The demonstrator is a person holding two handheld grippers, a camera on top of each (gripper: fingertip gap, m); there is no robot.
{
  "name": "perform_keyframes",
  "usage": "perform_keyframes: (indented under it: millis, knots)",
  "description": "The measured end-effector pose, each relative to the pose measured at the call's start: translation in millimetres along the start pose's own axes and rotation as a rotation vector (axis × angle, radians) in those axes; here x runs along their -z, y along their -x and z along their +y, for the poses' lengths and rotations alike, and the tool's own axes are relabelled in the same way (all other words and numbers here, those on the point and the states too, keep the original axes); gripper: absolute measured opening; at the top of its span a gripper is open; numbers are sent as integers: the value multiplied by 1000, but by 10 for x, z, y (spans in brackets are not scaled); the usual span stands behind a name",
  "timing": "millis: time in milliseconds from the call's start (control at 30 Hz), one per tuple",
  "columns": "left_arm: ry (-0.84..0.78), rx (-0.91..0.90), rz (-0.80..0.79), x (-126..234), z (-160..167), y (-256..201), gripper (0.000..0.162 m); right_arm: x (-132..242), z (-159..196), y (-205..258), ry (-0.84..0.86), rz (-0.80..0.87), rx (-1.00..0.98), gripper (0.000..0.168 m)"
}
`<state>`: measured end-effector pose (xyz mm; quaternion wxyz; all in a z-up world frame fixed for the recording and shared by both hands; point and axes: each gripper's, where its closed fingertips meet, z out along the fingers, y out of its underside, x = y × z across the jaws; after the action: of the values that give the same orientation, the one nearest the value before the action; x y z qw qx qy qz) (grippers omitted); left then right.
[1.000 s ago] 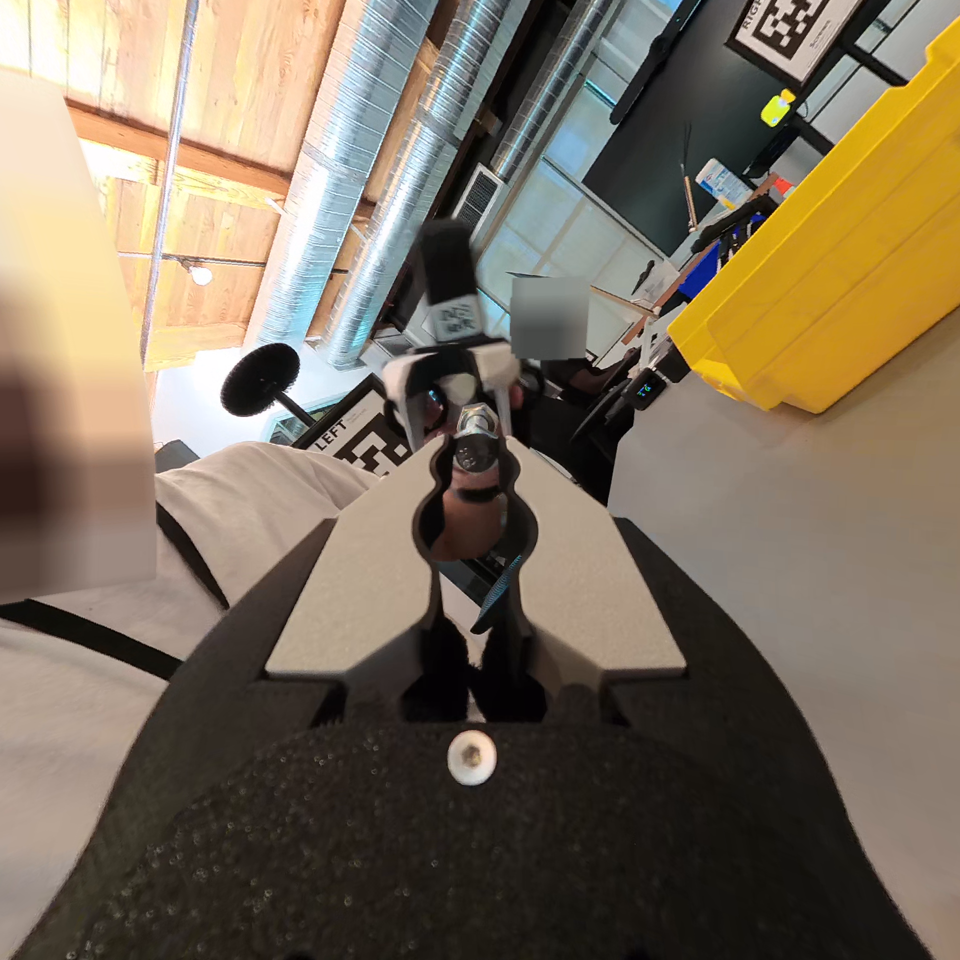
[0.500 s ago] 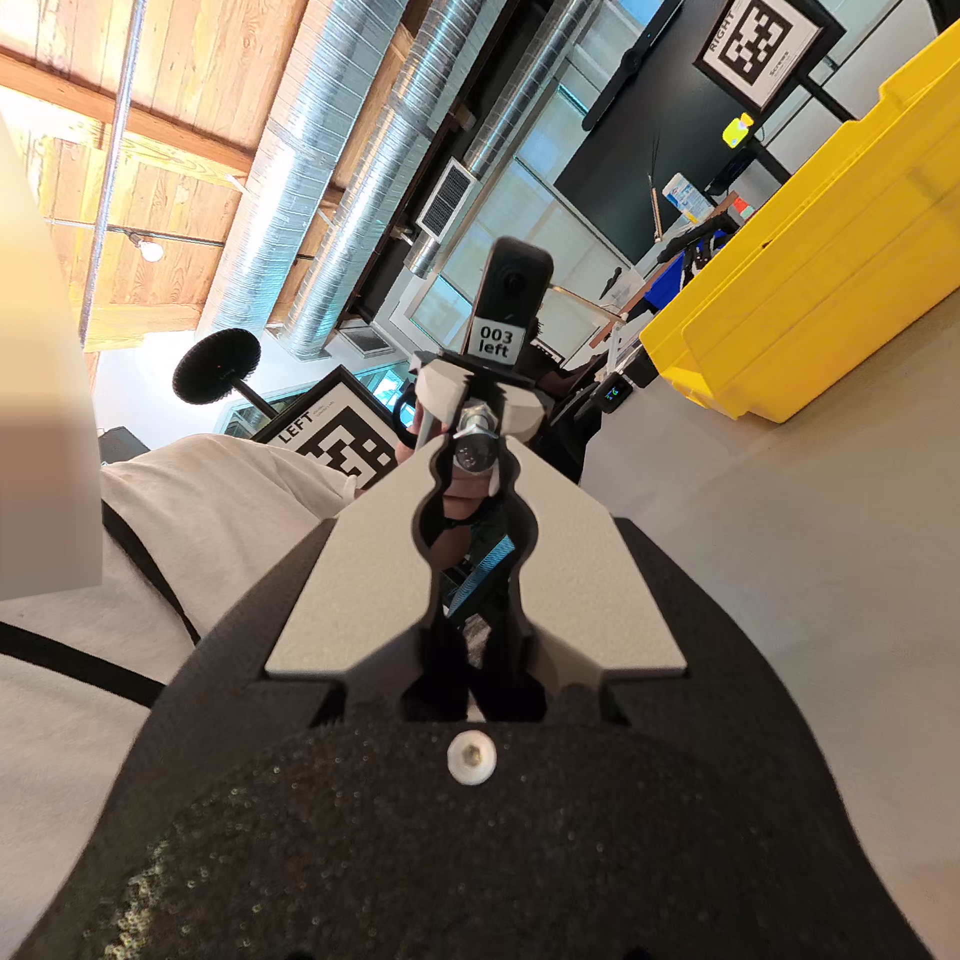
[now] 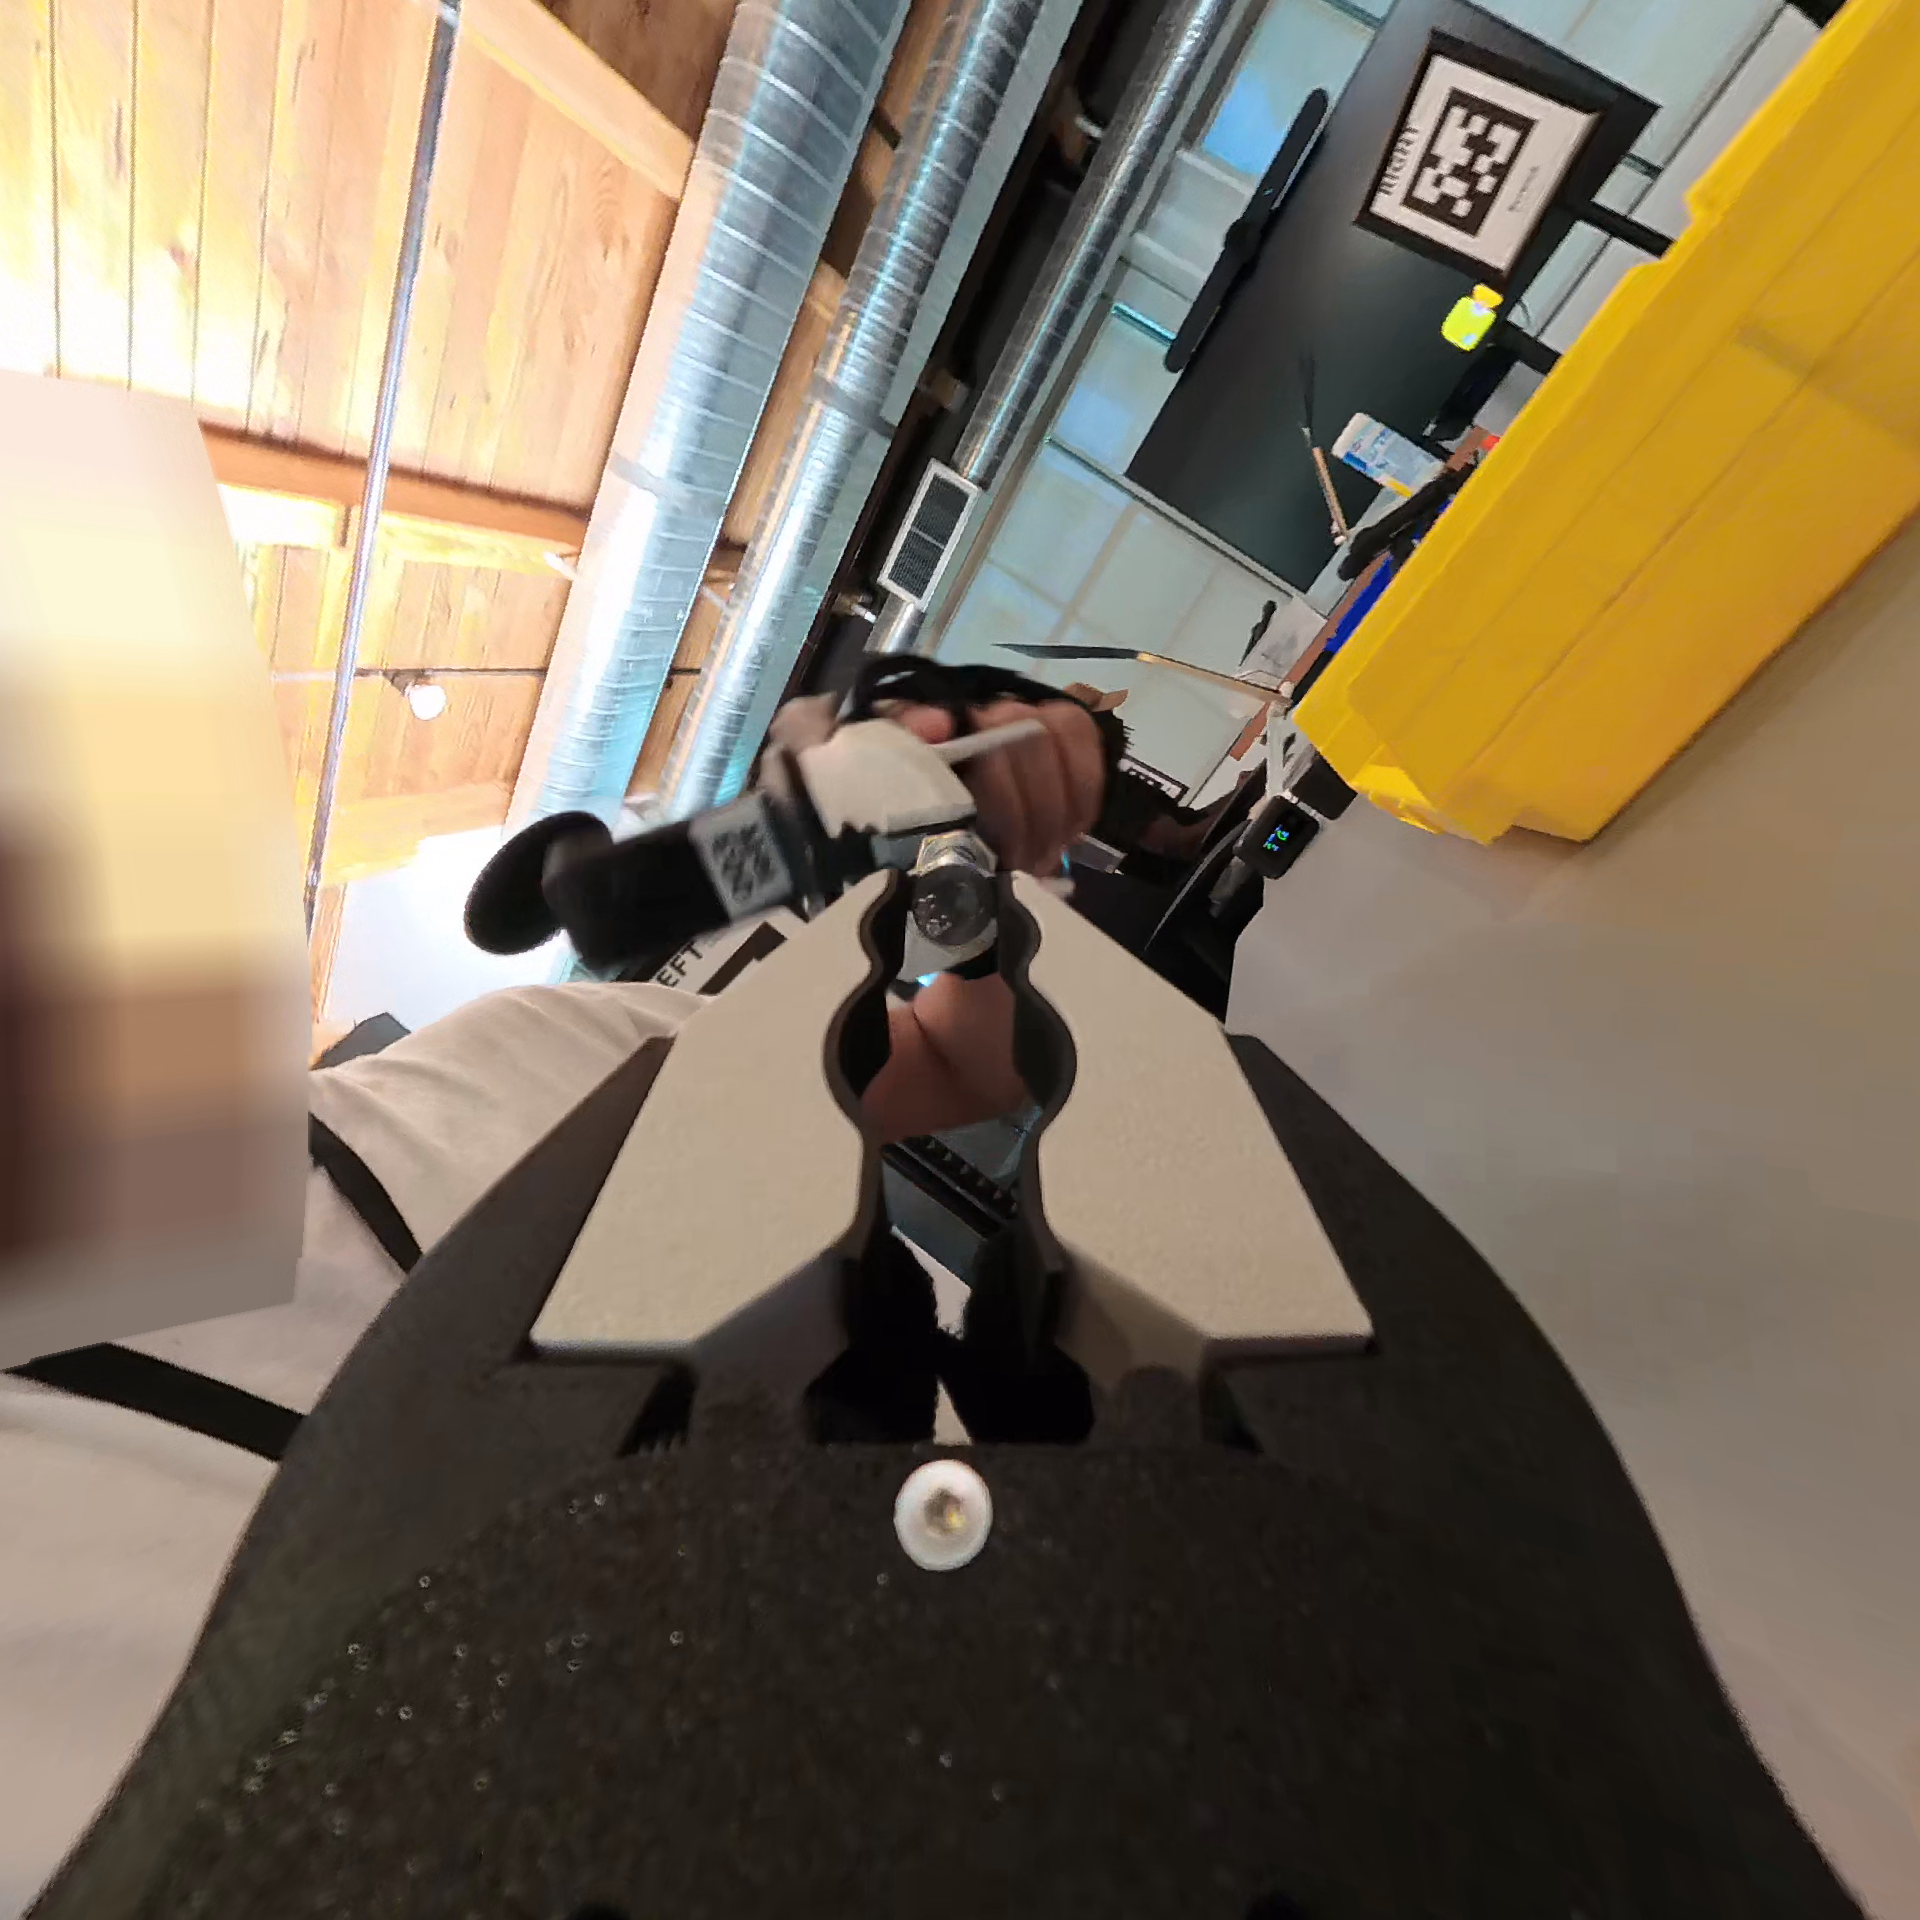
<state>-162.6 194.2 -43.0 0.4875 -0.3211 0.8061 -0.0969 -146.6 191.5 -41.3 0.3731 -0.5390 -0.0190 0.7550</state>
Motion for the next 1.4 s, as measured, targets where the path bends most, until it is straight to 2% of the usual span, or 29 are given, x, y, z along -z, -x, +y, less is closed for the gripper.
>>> perform_keyframes:
  millis: [67, 100, 167, 200, 233, 267, 333, 433, 533, 633, 767, 867, 967, 1100, 1200, 1400]
  knots:
    - [43, -155, -33, -13, 26, 7, 17, 6, -3, -24, -3, 4, -13, 16]
    - [49, -169, -25, -8, 29, 3, 17, 3, -1, -26, -2, 3, -15, 16]
    - [48, -76, 24, 20, 25, -23, 22, -6, 5, -18, 1, 0, -9, 16]
    - [39, 12, 47, 43, 15, -29, 38, -6, 1, -8, -1, -4, -7, 16]
    - [25, 118, 65, 75, 5, -24, 53, -1, -8, 3, -4, -9, -4, 16]
    - [-2, 245, 79, 112, -14, -8, 57, 6, -20, 11, -8, -10, 2, 16]
    - [-114, 583, 129, 190, -95, 13, 58, 22, -43, 15, -14, -3, 18, 16]
    - [-265, 1215, 245, 213, -119, 28, 59, 37, -54, -8, -9, 28, 46, 16]
    - [-378, 1753, 375, 179, -48, 4, 50, 27, -29, -22, 9, 46, 64, 16]
    - [-398, 2010, 367, 128, 122, -13, 45, 9, 4, -42, 27, 61, 72, 16]
    - [-417, 2168, 474, 84, 114, -68, 45, -19, 54, -74, 54, 83, 86, 16]
    - [-406, 2220, 547, 59, 76, -98, 33, -29, 79, -98, 69, 102, 97, 16]
    - [-413, 2200, 594, 63, 27, -96, 19, -28, 89, -112, 78, 116, 109, 16]
    - [-398, 2119, 610, 83, 9, -77, 18, -40, 83, -86, 72, 105, 118, 16]
    - [-336, 1877, 534, 80, 7, -70, 18, -42, 73, -86, 59, 101, 111, 16]
    - [-166, 1032, 282, 55, -5, -94, 19, -31, 33, -60, 20, 54, 53, 16]
